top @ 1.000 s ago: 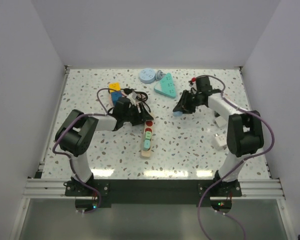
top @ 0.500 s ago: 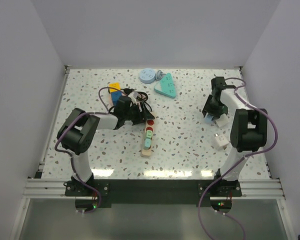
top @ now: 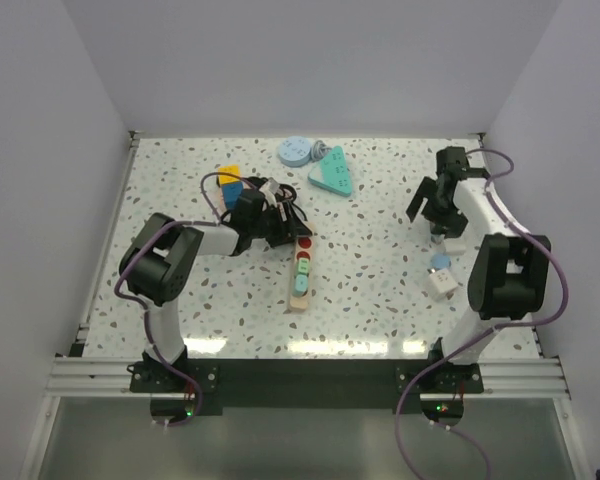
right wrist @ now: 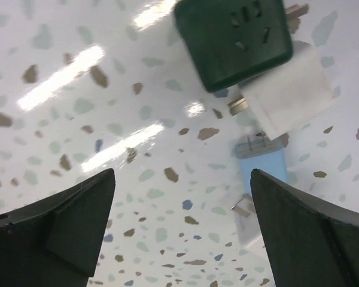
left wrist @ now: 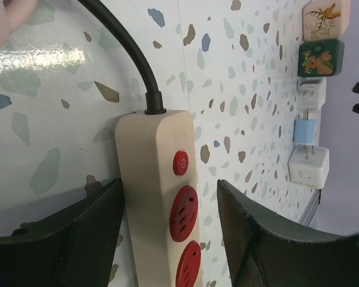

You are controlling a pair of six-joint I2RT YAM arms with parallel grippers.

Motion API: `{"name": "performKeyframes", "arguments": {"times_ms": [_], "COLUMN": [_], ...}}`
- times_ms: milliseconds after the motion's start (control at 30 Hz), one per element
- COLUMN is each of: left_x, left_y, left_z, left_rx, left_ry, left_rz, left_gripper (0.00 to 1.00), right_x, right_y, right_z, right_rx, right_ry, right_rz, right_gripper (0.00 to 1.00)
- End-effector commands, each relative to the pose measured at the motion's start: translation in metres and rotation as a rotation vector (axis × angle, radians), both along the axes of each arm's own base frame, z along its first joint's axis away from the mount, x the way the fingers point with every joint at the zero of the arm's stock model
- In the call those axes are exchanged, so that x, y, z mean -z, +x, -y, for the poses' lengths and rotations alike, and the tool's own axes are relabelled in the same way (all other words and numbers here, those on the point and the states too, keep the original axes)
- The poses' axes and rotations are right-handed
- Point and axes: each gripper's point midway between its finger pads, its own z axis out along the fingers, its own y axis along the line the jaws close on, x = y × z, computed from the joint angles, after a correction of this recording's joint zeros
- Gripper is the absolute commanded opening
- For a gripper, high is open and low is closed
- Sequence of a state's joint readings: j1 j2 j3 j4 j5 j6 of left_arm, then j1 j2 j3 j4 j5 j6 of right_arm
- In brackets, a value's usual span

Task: Pull the plug off the socket

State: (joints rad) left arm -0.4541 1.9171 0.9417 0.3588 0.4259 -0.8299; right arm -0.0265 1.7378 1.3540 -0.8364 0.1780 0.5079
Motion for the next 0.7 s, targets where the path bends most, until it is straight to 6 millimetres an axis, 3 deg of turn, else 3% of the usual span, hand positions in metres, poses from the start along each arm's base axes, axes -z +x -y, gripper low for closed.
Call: {"name": "performKeyframes", "arguments": {"times_ms": [0,67,100,167,267,467,667], "left_x": [-0.007,-0.006,-0.007,-0.007,-0.011,-0.019,-0.021], "left_y": [0.007,0.007,0.008,0.007,0.007,0.009,0.009], "left_z": [0.012,0.012,0.013,0.014,0.016,0.016,0.014], "left_rx": [0.016,0.010,0.008,0.006,0.002,-0.019,-0.041], "left_ry": [-0.036,-0.044,-0.047,-0.055,-0.075,-0.098,-0.105], "left_rz": [0.008,0.002,0.004,-0.002,-0.005,0.003,0.002], "left_gripper": [0.67,0.67,0.67,0.66,0.64,0.63,0.62], "right_x": [-0.044,-0.044,-0.045,-0.043,-0.039,-0.034,-0.021], "right_y": [0.011,0.005,-0.002,-0.013,-0.028,-0.049,-0.065], "right_z": [-0.064,-0.094,-0.126,-0.169,-0.217,-0.279,-0.305], "right_rx": [-0.197,-0.275,-0.360,-0.449,-0.530,-0.649,-0.674], "right_ry": [0.150,0.196,0.247,0.300,0.363,0.427,0.422], "right_rz": [0.169,0.151,0.141,0.128,0.115,0.102,0.057], "right_gripper": [0.99,0.99,0.99,0.99,0.99,0.99,0.97]}}
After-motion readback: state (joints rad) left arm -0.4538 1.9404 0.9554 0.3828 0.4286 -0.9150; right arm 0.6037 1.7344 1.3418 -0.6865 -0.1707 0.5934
